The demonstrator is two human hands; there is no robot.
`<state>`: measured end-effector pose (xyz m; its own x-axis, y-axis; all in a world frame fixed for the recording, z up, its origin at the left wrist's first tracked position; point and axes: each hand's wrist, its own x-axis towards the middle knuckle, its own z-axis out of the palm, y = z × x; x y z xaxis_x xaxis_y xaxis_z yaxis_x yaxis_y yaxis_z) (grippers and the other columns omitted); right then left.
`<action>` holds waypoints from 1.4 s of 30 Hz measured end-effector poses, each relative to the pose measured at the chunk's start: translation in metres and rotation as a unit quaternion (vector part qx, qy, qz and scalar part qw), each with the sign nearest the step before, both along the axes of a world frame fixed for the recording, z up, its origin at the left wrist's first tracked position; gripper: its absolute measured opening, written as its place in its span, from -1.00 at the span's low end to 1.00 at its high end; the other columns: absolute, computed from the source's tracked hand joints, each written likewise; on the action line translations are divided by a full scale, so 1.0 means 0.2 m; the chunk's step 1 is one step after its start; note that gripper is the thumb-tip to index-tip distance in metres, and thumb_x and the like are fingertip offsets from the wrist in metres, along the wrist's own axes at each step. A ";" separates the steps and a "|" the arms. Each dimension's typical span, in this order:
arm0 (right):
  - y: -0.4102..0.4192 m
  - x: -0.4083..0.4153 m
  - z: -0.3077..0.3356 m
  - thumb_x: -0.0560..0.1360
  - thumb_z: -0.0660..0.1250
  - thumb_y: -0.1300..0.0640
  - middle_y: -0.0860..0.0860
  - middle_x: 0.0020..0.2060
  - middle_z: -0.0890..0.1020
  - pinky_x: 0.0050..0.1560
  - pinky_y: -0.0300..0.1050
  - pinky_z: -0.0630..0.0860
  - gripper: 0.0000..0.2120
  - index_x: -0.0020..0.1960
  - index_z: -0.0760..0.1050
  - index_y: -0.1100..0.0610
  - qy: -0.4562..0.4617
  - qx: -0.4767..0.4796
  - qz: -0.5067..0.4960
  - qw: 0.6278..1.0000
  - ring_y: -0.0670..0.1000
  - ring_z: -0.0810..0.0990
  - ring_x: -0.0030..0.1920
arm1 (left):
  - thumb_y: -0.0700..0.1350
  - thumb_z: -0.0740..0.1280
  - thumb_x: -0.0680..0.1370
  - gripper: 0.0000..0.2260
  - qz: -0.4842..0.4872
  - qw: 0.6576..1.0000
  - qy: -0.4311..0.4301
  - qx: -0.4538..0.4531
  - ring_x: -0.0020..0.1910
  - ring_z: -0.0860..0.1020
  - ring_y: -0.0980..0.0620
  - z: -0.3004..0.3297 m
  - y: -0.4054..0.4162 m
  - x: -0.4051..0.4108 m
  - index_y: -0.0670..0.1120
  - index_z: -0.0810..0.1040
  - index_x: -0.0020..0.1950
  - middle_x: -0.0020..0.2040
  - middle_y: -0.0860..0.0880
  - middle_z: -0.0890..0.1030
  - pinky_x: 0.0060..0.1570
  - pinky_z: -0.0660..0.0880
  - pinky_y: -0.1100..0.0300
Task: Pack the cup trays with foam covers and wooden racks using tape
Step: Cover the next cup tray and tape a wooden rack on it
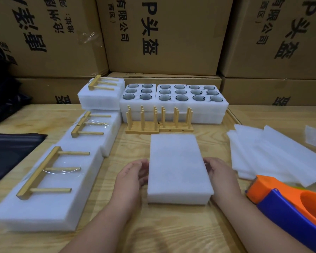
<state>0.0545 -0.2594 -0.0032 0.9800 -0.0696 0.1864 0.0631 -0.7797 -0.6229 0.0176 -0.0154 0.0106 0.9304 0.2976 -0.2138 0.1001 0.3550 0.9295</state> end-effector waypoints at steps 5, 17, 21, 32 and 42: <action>-0.07 -0.01 -0.05 0.55 0.29 0.15 -0.03 0.32 0.59 0.34 -0.06 0.45 -0.64 0.33 0.57 0.02 0.038 -0.103 0.021 0.994 0.03 0.52 0.35 | -0.06 0.34 0.63 -0.88 0.037 0.990 0.019 0.134 -0.10 0.71 0.09 0.09 0.09 0.14 -0.03 0.66 0.00 -0.10 0.05 0.74 -0.03 0.62 0.05; -0.06 0.00 -0.02 0.59 0.22 0.13 -0.05 0.53 0.37 0.48 -0.12 0.25 -0.60 0.42 0.49 0.01 0.039 -0.189 0.014 0.981 -0.06 0.30 0.54 | 0.11 0.45 0.49 -0.80 0.056 0.901 0.042 0.429 -0.27 0.64 0.07 0.17 0.20 0.72 0.01 0.69 -0.02 -0.32 0.09 0.65 -0.27 0.49 0.23; -0.05 0.00 0.00 0.62 0.18 0.09 -0.08 0.51 0.39 0.43 -0.08 0.30 -0.64 0.38 0.51 -0.03 0.038 -0.197 0.013 0.980 -0.07 0.31 0.52 | 0.16 0.46 0.48 -0.74 0.048 0.876 0.066 0.476 -0.29 0.61 0.10 0.13 0.20 0.86 0.05 0.65 0.06 -0.31 0.13 0.60 -0.31 0.44 0.26; -0.03 -0.02 0.02 0.61 0.21 0.08 -0.09 0.47 0.44 0.40 -0.05 0.30 -0.68 0.32 0.55 -0.05 0.040 -0.205 0.005 0.978 -0.07 0.33 0.49 | -0.01 0.39 0.53 -0.86 0.051 0.840 0.075 0.535 -0.13 0.63 -0.10 0.10 0.19 0.96 -0.02 0.64 -0.19 -0.30 0.01 0.63 -0.28 0.41 0.20; -0.03 -0.03 0.04 0.63 0.18 0.05 -0.11 0.47 0.43 0.36 -0.07 0.31 -0.70 0.32 0.53 -0.07 0.045 -0.212 0.008 0.976 -0.08 0.32 0.49 | 0.06 0.34 0.45 -0.87 0.129 0.833 -0.027 0.537 -0.16 0.61 0.02 0.28 0.21 0.77 0.08 0.67 -0.15 -0.26 0.14 0.65 -0.16 0.52 0.17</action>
<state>0.0481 -0.2650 0.0044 0.9941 0.0107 0.1080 0.0373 -0.9681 -0.2478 0.1719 0.0267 0.0657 0.8050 0.4829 0.3447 0.0978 -0.6810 0.7257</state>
